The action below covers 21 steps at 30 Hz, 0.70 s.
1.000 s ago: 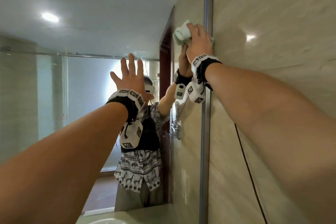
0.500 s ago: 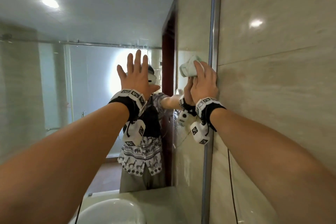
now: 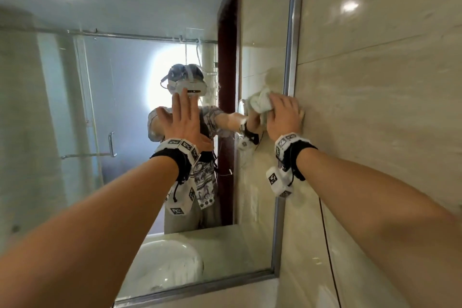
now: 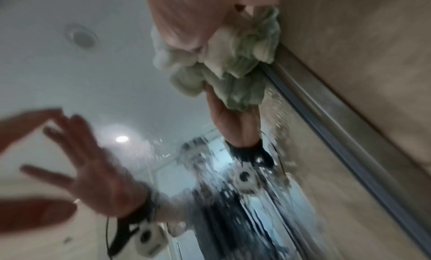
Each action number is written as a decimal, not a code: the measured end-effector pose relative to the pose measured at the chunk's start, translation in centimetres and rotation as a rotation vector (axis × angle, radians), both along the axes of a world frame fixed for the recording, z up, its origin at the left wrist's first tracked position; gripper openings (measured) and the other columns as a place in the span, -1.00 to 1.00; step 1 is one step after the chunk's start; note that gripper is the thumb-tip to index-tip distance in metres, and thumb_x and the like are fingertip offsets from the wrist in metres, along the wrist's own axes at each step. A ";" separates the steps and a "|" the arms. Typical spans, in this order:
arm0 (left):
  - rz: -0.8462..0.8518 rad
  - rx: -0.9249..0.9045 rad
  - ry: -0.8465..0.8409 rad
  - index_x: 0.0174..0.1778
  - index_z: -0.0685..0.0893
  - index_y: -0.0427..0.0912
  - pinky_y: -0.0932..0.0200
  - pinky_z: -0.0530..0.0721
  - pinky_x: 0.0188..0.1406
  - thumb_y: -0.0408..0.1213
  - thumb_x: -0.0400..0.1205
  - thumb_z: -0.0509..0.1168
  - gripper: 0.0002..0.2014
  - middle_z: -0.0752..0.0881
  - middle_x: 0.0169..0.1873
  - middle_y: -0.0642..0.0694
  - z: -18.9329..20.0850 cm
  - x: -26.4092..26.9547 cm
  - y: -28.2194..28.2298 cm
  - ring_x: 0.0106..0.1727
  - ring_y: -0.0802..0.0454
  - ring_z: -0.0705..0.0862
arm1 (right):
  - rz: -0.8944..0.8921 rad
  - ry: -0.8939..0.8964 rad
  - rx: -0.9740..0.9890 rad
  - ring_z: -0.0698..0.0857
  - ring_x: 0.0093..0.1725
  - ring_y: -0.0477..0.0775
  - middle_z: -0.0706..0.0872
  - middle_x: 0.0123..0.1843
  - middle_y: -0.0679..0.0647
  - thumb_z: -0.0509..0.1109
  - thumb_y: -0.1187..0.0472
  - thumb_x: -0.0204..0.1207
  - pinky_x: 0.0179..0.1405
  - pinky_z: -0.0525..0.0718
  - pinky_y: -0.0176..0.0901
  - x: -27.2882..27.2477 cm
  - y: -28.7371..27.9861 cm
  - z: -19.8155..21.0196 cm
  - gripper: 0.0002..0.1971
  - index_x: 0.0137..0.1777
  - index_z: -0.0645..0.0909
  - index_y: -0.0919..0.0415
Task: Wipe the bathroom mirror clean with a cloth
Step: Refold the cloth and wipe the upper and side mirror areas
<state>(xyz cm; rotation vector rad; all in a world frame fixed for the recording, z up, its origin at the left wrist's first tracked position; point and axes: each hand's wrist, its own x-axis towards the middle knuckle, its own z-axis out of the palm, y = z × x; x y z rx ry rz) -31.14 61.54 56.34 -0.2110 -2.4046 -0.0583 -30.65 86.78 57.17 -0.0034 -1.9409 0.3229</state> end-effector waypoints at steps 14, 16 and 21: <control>0.034 0.005 0.060 0.67 -0.43 -0.18 -0.68 -0.08 0.51 0.27 0.16 0.63 0.54 -0.43 0.68 -0.24 -1.2 -2.1 0.3 0.70 -0.29 -0.39 | -0.005 0.180 -0.045 0.36 0.41 0.19 0.43 0.50 0.03 -0.08 0.02 0.37 0.27 0.35 -0.01 -3.0 -2.8 4.7 -0.37 0.44 0.49 -0.13; 0.039 0.008 0.058 0.68 -0.41 -0.18 -0.67 -0.11 0.51 0.28 0.16 0.63 0.54 -0.44 0.67 -0.24 -1.3 -2.2 0.4 0.69 -0.29 -0.40 | 0.023 0.193 -0.043 0.37 0.40 0.18 0.45 0.49 0.05 0.05 -0.01 0.42 0.23 0.37 0.00 -4.0 -3.0 2.8 -0.46 0.41 0.52 -0.12; 0.037 0.012 0.056 0.68 -0.41 -0.18 -0.66 -0.14 0.52 0.29 0.16 0.62 0.54 -0.45 0.67 -0.23 -1.5 -2.4 0.4 0.69 -0.28 -0.42 | 0.053 0.105 0.040 0.36 0.37 0.24 0.45 0.47 0.08 0.29 0.03 0.39 0.28 0.43 0.20 -4.3 -2.4 -2.3 -0.50 0.39 0.52 -0.08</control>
